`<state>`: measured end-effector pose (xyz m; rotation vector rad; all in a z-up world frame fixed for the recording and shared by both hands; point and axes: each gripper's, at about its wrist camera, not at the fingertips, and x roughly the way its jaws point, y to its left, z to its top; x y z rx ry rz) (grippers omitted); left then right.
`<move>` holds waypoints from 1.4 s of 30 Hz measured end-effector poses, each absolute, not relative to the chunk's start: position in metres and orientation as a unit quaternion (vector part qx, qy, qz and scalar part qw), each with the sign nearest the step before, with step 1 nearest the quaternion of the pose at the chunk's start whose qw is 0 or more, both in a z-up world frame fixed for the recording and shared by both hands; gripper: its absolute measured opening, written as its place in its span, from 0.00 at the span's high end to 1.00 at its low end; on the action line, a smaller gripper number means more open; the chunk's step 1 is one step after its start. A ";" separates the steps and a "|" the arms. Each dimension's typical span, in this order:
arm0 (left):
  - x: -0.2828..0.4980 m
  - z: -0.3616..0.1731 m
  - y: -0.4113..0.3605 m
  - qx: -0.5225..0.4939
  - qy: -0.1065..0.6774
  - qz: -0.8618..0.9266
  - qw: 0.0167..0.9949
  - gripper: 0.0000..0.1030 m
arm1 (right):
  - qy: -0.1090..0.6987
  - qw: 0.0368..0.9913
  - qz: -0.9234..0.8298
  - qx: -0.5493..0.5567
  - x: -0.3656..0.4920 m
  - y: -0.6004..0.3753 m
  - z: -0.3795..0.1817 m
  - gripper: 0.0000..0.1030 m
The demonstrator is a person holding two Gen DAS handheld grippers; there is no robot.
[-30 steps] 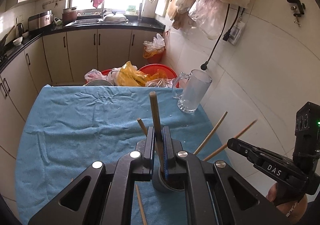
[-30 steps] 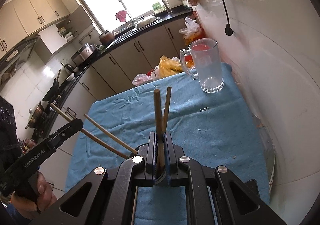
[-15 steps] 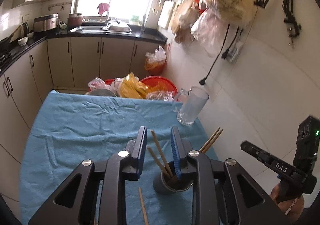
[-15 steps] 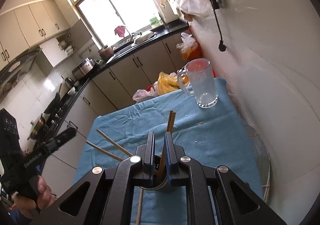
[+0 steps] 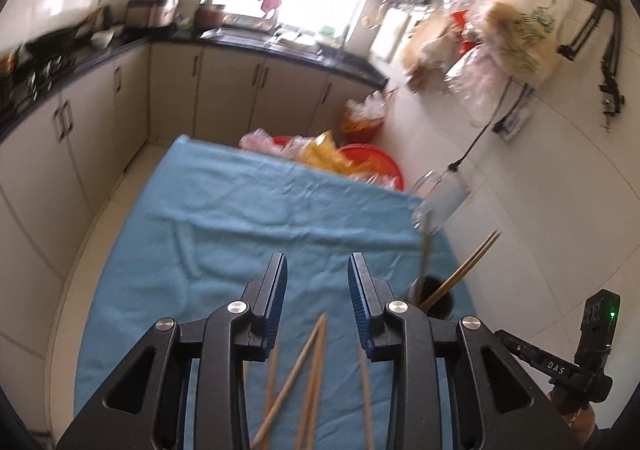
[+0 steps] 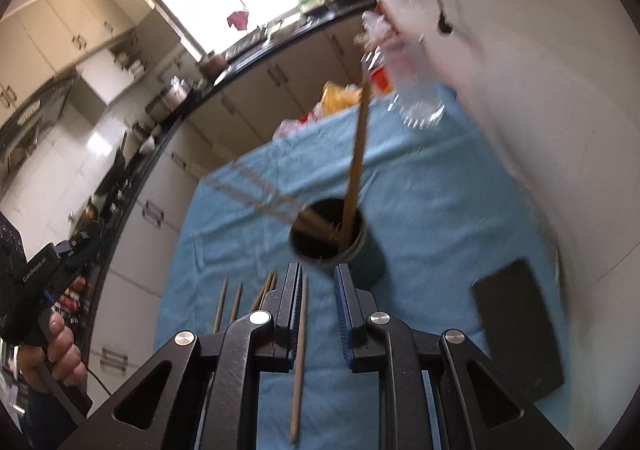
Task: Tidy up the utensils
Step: 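Move the right gripper back over the remaining chopsticks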
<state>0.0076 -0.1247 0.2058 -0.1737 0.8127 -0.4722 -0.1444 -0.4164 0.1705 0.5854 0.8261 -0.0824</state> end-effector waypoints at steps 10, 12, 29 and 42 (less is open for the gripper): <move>-0.015 0.137 -0.050 -0.084 0.464 -0.212 0.856 0.71 | 0.474 0.846 0.014 0.242 -0.105 -0.322 0.119 0.83; -0.019 0.127 -0.041 -0.080 0.473 -0.216 0.851 0.71 | 0.490 0.841 0.020 0.230 -0.092 -0.304 0.107 0.83; -0.041 0.078 0.011 -0.061 0.508 -0.228 0.828 0.71 | 0.550 0.815 -0.020 0.180 -0.012 -0.251 0.029 0.89; -0.033 0.066 0.003 -0.063 0.521 -0.239 0.817 0.71 | 0.577 0.800 -0.037 0.162 0.005 -0.254 0.020 0.89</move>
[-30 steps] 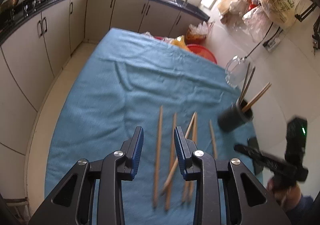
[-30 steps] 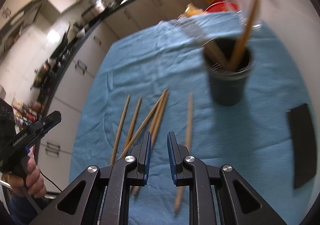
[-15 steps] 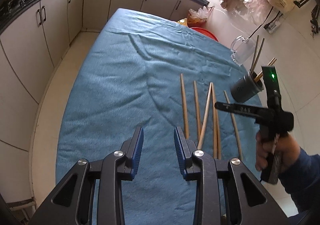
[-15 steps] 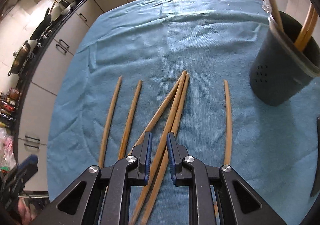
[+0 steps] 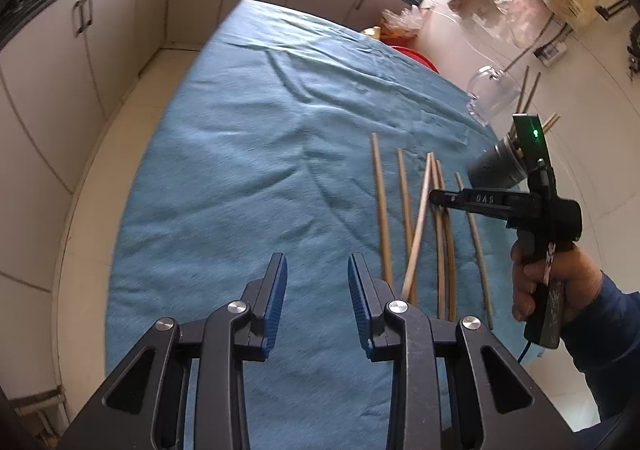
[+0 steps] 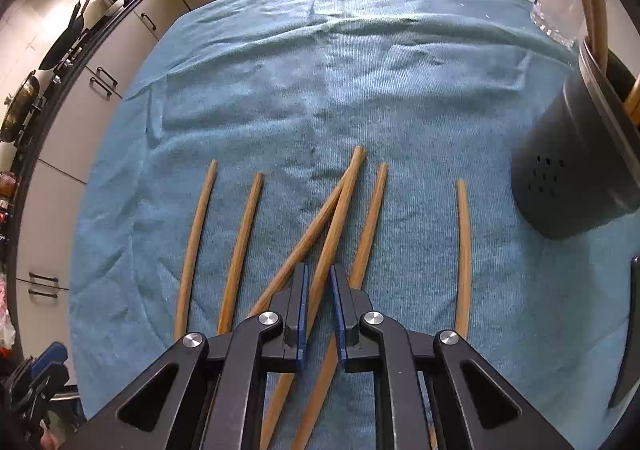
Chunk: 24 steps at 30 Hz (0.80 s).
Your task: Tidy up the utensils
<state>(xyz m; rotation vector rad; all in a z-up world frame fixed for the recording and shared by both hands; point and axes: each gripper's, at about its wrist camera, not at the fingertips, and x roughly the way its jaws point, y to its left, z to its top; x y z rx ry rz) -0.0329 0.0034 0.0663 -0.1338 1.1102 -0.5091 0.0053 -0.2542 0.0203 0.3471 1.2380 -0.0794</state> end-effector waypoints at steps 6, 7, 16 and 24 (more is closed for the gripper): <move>-0.016 0.071 -0.048 -0.027 0.520 -0.278 0.807 0.71 | 0.582 0.795 -0.025 0.172 -0.017 -0.266 0.022 0.93; -0.013 0.072 -0.059 -0.019 0.518 -0.285 0.806 0.71 | 0.572 0.800 -0.017 0.182 -0.023 -0.270 0.026 0.93; 0.012 0.042 -0.171 0.061 0.548 -0.336 0.763 0.71 | 0.544 0.814 -0.011 0.203 -0.062 -0.299 0.050 0.93; 0.032 0.013 -0.228 0.138 0.561 -0.300 0.759 0.85 | 0.539 0.809 -0.015 0.234 -0.077 -0.333 0.047 0.93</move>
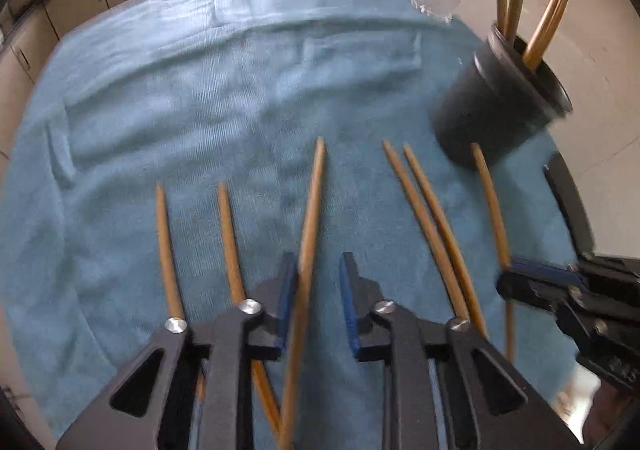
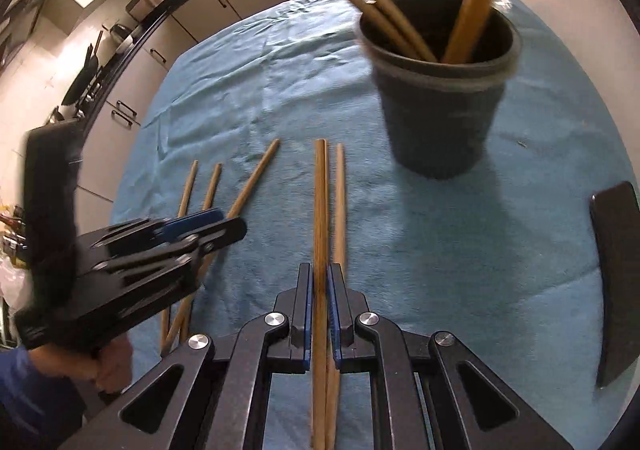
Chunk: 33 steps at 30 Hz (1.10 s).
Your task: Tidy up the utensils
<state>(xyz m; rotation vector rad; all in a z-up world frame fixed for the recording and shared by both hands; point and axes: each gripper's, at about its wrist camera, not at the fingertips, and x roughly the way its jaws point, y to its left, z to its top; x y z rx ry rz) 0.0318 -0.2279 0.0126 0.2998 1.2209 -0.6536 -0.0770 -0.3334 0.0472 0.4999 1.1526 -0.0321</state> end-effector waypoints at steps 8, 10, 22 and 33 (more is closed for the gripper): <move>0.022 0.024 -0.217 0.083 0.550 -0.291 0.778 0.94 | 0.530 0.813 -0.004 0.240 -0.081 -0.345 0.052 0.93; 0.011 0.037 -0.205 0.061 0.533 -0.299 0.789 0.94 | 0.523 0.818 0.001 0.237 -0.081 -0.344 0.058 0.93; -0.047 0.126 -0.155 0.006 0.430 -0.296 0.853 0.94 | 0.434 0.877 0.027 0.202 -0.114 -0.323 0.121 0.93; -0.063 0.172 -0.144 -0.001 0.383 -0.308 0.871 0.94 | 0.382 0.903 0.022 0.196 -0.134 -0.322 0.159 0.93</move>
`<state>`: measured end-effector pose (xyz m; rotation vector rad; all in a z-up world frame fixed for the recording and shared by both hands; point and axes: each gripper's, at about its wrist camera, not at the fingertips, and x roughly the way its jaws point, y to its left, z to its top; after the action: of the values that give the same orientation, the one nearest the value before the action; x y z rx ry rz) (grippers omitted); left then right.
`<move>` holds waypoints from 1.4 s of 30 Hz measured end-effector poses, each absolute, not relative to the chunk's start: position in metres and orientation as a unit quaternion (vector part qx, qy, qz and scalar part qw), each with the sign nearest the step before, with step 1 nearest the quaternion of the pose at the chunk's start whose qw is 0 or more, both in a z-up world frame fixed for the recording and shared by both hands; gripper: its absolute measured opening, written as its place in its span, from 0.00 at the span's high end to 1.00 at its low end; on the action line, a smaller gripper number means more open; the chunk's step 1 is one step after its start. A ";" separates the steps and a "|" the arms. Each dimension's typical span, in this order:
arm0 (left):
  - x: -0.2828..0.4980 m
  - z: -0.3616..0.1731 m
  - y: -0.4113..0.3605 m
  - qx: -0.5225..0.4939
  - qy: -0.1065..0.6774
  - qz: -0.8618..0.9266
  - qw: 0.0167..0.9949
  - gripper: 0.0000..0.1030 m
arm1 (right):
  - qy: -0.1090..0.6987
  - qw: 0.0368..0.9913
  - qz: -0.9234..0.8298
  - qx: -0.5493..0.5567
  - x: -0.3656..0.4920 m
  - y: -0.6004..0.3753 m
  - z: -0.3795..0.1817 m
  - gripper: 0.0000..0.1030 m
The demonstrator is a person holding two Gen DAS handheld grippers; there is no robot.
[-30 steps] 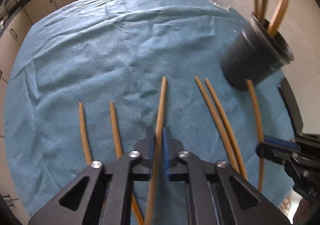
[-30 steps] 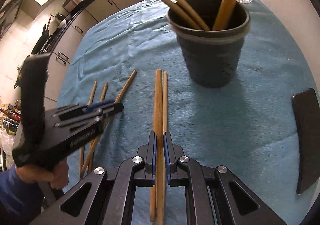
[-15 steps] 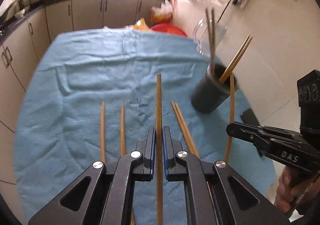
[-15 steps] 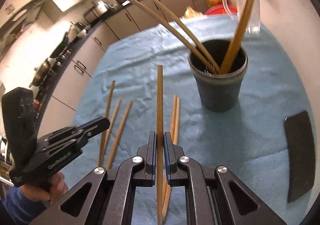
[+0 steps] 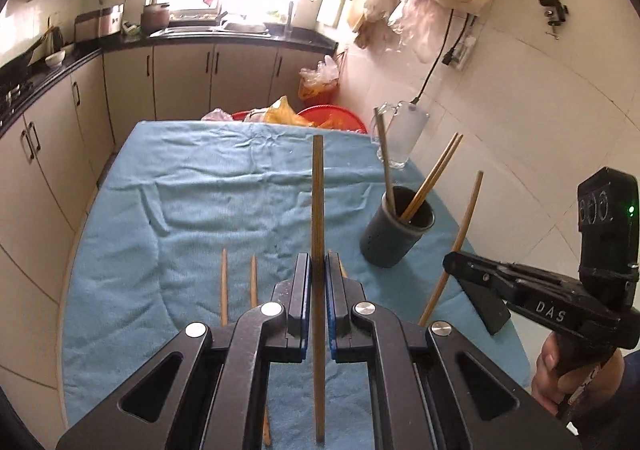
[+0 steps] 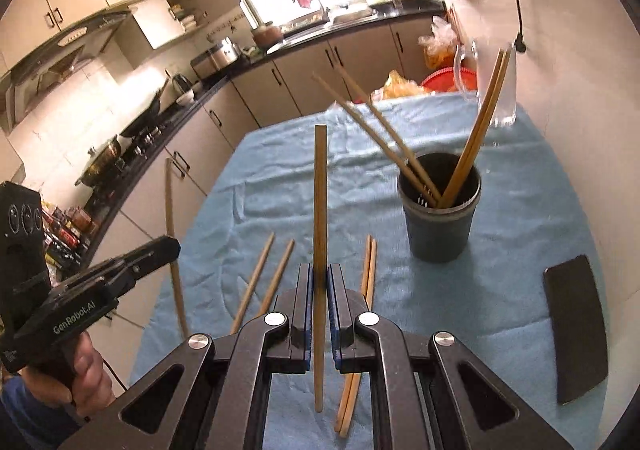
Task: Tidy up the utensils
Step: 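Lift the chopstick with the right gripper and carry it over the holder cup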
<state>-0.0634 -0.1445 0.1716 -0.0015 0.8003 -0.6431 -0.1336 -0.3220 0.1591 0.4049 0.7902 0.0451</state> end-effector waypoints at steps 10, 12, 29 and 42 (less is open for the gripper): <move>-0.065 0.194 -0.166 0.010 0.358 -0.336 0.871 0.94 | 0.343 0.917 -0.005 0.202 -0.152 -0.342 0.189 0.93; -0.064 0.199 -0.171 0.012 0.354 -0.343 0.870 0.94 | 0.335 0.920 -0.014 0.204 -0.156 -0.347 0.195 0.93; -0.051 0.262 -0.204 -0.002 0.302 -0.387 0.871 0.94 | 0.253 0.926 -0.104 0.259 -0.197 -0.438 0.261 0.93; -0.015 0.290 -0.253 0.005 0.288 -0.389 0.875 0.94 | 0.220 0.928 -0.114 0.278 -0.162 -0.476 0.284 0.93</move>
<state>-0.0148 -0.2534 0.2903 0.0097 0.6009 -0.8127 -0.1618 -0.4757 0.2839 0.5690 0.4502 -0.2342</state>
